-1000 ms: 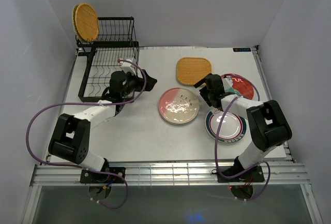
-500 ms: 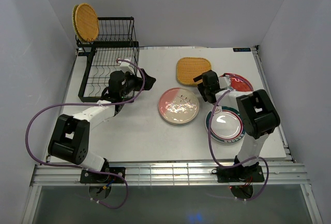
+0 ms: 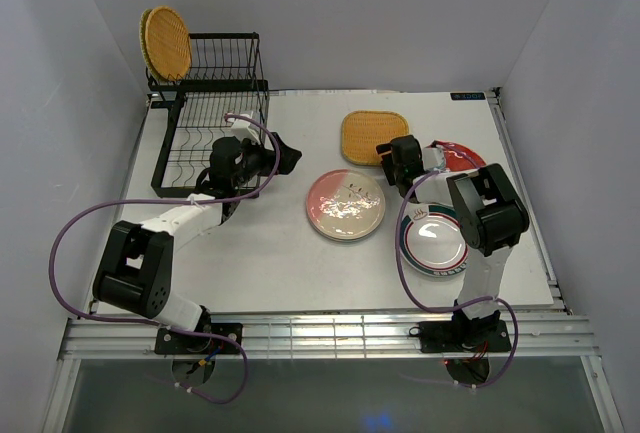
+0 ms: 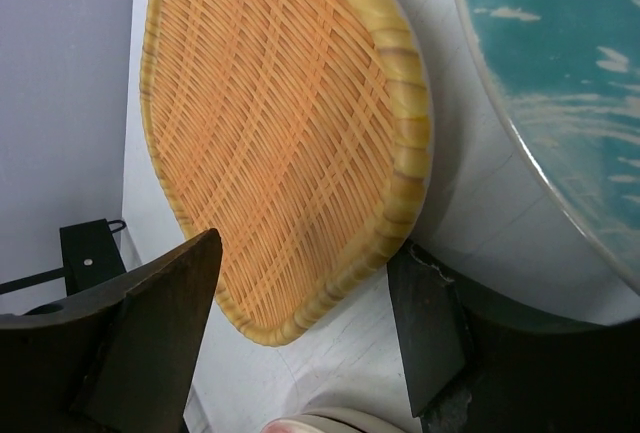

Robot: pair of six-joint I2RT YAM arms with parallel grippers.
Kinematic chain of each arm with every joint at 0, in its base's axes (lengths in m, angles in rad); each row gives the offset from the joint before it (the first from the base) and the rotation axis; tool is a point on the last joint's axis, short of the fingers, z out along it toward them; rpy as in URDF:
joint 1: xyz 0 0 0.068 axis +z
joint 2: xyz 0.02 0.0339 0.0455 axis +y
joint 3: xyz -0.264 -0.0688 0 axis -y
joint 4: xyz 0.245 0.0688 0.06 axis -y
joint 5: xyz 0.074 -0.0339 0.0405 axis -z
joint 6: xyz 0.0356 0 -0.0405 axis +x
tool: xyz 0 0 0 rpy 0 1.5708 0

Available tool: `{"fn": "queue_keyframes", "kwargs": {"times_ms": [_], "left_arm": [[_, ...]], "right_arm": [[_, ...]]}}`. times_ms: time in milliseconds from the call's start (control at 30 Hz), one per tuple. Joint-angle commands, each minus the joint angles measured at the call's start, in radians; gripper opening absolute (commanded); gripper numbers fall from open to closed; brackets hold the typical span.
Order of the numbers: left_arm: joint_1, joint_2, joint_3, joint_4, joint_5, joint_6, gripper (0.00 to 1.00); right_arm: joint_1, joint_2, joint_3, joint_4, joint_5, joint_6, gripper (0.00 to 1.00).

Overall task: Load the plates into the dish rack
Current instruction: Pick up the plate at the center of the board.

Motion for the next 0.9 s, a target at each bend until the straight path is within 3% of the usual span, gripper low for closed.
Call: {"fn": "queue_keyframes", "kwargs": {"times_ms": [0, 167, 400, 467, 867], "left_arm": [[0.004, -0.044, -0.006, 0.017, 0.008, -0.004, 0.98], [0.004, -0.047, -0.006, 0.017, 0.007, -0.008, 0.98], [0.006, -0.045, -0.006, 0.017, 0.008, -0.008, 0.98], [0.007, -0.044, -0.006, 0.019, 0.01, -0.008, 0.98], [0.006, -0.047, -0.003, 0.019, 0.054, -0.037, 0.98]], "right_arm": [[-0.002, 0.027, -0.02, 0.026, 0.035, 0.028, 0.73], [-0.004, 0.048, -0.029, 0.063, 0.034, 0.046, 0.64], [-0.004, 0.059, -0.021, 0.109, -0.003, 0.045, 0.16], [-0.004, 0.05, -0.026, 0.117, -0.005, 0.045, 0.08], [-0.004, -0.133, -0.088, 0.193, -0.055, -0.009, 0.08]]}}
